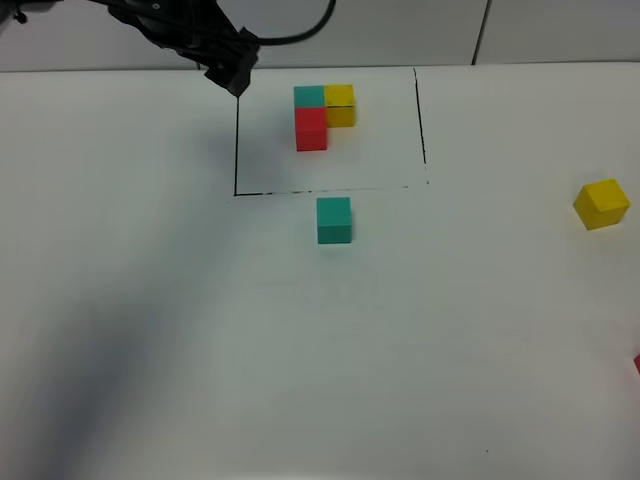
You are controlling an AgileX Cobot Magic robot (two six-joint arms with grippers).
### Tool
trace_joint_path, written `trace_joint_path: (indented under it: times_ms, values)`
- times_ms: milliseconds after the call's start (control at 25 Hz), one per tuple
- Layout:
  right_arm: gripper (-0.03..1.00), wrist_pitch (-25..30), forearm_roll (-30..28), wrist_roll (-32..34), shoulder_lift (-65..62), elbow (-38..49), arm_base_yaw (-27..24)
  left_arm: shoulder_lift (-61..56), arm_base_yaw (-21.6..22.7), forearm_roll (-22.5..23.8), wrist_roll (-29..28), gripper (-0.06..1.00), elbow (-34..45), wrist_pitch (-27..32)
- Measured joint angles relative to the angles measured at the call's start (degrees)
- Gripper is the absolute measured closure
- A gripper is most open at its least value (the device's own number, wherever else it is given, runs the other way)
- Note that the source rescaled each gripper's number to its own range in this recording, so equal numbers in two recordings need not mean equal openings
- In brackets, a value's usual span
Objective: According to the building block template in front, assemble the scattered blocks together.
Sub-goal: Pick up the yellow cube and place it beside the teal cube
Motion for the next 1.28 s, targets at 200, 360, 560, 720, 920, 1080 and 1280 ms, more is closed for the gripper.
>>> trace_joint_path:
  times_ms: [200,360,560,720,920,1080,1280]
  values:
    - [0.22,0.0,0.0,0.0,0.0,0.0,0.0,-1.7,2.9,0.0,-4.4,-0.01,0.1,0.0]
    - [0.22,0.0,0.0,0.0,0.0,0.0,0.0,-4.3,3.9,0.5,-5.5,0.00,4.1,0.0]
    - [0.22,0.0,0.0,0.0,0.0,0.0,0.0,-9.8,5.3,2.7,-7.4,0.00,13.2,-0.1]
    - [0.22,0.0,0.0,0.0,0.0,0.0,0.0,-16.4,7.7,3.3,-8.6,0.02,22.3,-0.1]
    - [0.22,0.0,0.0,0.0,0.0,0.0,0.0,-28.9,10.0,3.3,-11.2,0.04,36.3,-2.6]
    - [0.22,0.0,0.0,0.0,0.0,0.0,0.0,-39.2,10.1,3.2,-13.5,0.04,45.9,-6.8]
    - [0.22,0.0,0.0,0.0,0.0,0.0,0.0,-50.5,10.1,3.2,-16.8,0.05,55.7,-11.1]
